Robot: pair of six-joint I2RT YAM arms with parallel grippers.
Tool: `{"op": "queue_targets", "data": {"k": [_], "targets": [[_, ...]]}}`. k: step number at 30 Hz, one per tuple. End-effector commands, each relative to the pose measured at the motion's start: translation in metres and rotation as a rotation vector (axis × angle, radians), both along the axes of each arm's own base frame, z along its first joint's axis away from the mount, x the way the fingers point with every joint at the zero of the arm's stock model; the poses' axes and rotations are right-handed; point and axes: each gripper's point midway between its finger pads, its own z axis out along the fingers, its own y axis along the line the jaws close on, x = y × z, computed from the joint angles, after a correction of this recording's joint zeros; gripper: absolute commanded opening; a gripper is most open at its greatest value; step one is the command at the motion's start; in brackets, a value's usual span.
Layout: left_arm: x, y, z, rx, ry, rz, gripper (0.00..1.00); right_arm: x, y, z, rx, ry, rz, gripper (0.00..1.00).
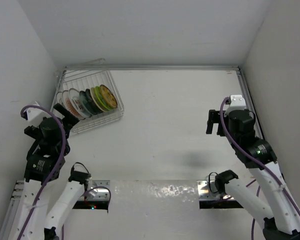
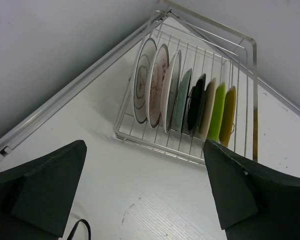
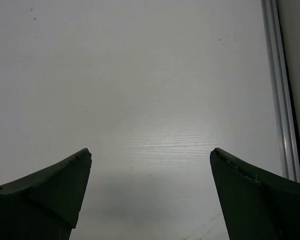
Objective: Unload the plates from the dish rack
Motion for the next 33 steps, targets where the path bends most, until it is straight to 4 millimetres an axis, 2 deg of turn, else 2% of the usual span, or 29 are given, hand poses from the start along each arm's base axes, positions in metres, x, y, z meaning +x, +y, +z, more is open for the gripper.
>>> {"op": "queue_targets", "data": {"k": [1,11,14,18,21,23,24,28,32,33], "targets": [[0.002,-0.002,-0.001,0.006,0.014,-0.017,1.00,0.003,0.000,0.005,0.013,-0.027,-0.015,0.99],[0.005,-0.009,-0.001,-0.010,0.012,-0.055,1.00,0.003,0.002,0.006,0.025,-0.041,-0.003,0.99],[0.017,-0.023,-0.001,-0.046,0.000,-0.119,1.00,0.004,0.006,0.003,0.035,-0.037,0.008,0.99],[0.049,-0.067,0.006,-0.185,-0.009,-0.297,1.00,0.007,0.016,-0.001,0.078,-0.035,0.040,0.99],[0.089,-0.091,-0.003,-0.247,0.021,-0.366,1.00,0.009,0.023,-0.012,0.097,-0.013,0.062,0.99],[0.109,-0.101,-0.005,-0.258,0.038,-0.379,0.98,0.010,0.025,-0.017,0.098,0.000,0.065,0.99],[0.125,-0.107,-0.015,-0.254,0.080,-0.372,0.98,0.011,0.026,-0.024,0.092,0.020,0.066,0.99],[0.163,-0.119,-0.029,-0.180,0.168,-0.303,0.95,0.012,0.031,-0.041,0.085,0.076,0.085,0.99],[0.195,-0.113,-0.042,-0.132,0.209,-0.209,0.77,0.011,0.037,-0.056,0.090,0.124,0.113,0.99],[0.208,-0.115,-0.048,-0.123,0.226,-0.198,0.68,0.010,0.039,-0.060,0.092,0.136,0.120,0.99]]}}
